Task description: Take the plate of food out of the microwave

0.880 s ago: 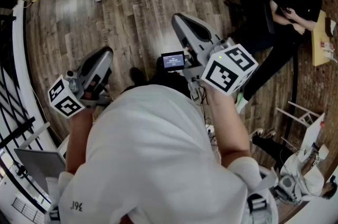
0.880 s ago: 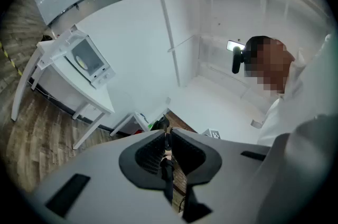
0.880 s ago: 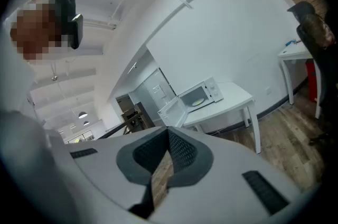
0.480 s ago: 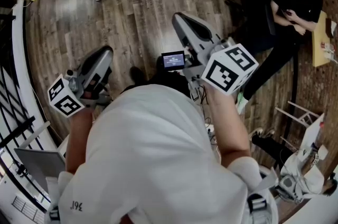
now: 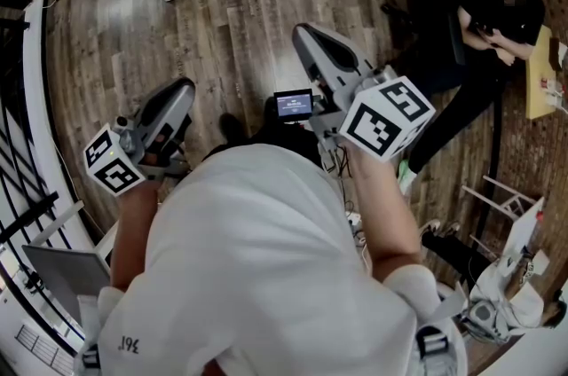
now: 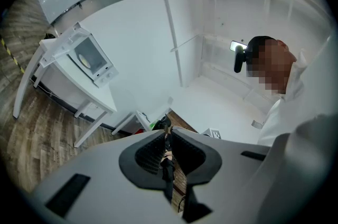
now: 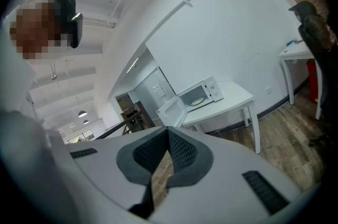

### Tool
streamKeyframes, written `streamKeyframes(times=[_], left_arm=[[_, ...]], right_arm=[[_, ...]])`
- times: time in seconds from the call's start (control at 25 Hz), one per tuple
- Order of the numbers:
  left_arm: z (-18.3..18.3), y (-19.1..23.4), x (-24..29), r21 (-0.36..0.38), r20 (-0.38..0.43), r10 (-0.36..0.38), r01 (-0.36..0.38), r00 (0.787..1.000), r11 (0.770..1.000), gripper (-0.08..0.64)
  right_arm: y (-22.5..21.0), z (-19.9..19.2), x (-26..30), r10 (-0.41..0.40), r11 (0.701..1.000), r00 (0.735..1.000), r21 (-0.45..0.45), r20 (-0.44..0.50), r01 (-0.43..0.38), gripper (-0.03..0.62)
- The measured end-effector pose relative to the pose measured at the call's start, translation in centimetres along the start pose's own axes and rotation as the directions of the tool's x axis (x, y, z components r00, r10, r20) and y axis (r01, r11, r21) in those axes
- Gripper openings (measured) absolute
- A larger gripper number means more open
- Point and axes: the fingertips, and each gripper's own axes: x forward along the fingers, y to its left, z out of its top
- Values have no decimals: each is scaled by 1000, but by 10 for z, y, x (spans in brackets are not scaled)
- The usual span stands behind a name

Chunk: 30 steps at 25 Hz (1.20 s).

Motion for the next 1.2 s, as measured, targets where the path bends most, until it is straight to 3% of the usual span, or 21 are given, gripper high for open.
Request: streamKeyframes(times=[0.28,0.48,0.68,1.2], left_arm=[[-1,-1,-4,-4,-5,-1,1,1000,1000,41],[-1,0,-1,-7,-11,-4,4,1000,1000,41],[-1,1,0,-12,-16,-3,3,1000,1000,41],[-3,4,4,-22,-22,7,-8,1000,1000,41]], right_arm=[[6,-1,1,2,1000,1000,0,6,-2,2],[-4,16,-7,-27,997,994,73,110,19,2],[-10,23,-11,-48,995,988,88,149,35,3],[-21,15,-13,-55,992,988,122,146,38,3]])
